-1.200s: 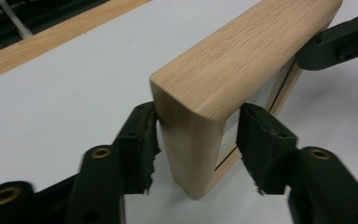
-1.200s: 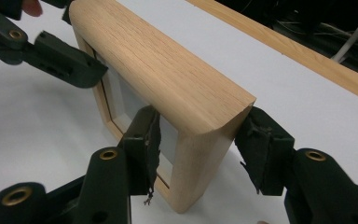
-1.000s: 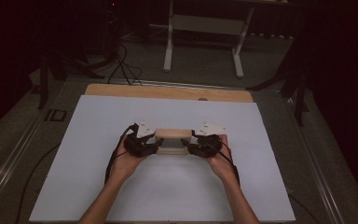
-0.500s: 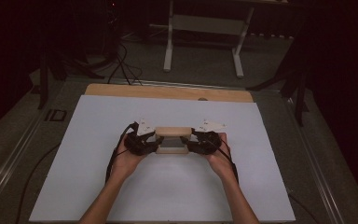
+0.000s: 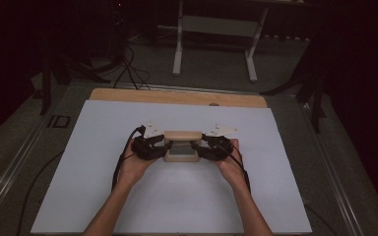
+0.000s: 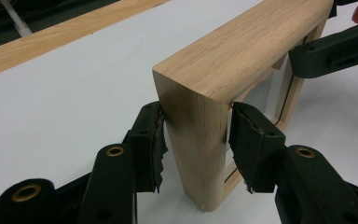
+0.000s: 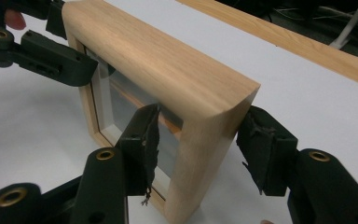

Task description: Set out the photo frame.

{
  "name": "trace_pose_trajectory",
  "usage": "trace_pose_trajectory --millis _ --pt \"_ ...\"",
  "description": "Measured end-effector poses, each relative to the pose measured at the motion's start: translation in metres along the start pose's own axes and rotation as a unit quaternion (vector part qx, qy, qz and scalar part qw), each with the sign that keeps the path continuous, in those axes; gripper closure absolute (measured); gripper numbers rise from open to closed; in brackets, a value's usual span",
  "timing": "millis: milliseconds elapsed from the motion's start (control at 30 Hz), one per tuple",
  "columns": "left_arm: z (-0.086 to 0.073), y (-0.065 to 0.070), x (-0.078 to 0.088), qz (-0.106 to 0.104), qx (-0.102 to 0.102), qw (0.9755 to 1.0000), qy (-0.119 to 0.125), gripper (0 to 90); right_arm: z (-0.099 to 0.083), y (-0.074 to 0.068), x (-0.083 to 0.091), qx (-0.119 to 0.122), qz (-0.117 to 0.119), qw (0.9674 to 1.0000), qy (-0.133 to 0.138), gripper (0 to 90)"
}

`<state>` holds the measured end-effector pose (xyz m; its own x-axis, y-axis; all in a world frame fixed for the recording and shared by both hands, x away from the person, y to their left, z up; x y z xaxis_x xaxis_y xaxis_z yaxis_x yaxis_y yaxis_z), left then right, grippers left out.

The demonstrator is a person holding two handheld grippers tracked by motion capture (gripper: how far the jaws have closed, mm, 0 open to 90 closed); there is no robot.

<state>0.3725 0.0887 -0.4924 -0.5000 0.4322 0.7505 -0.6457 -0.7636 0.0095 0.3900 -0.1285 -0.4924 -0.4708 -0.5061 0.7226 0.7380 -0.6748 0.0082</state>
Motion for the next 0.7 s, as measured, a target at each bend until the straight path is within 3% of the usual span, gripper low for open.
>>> trace_pose_trajectory --millis 700 --pt "0.005 -0.0099 -0.0068 -0.015 0.003 0.9999 -0.002 54.9 0.0025 0.0054 -0.0058 -0.02 -0.001 0.9997 -0.013 50.0"
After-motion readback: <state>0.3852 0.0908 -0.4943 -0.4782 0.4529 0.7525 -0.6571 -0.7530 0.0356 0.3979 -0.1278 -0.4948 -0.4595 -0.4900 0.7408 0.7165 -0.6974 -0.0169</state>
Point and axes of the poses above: each handheld gripper's, and its own axes: x roughly backward along the jaws, z roughly out of its top, y roughly to its right, the point moved 3 cm from there along -x, roughly forward along the jaws, and after that the axes turned 13 degrees about -y, right-handed, at the moved point
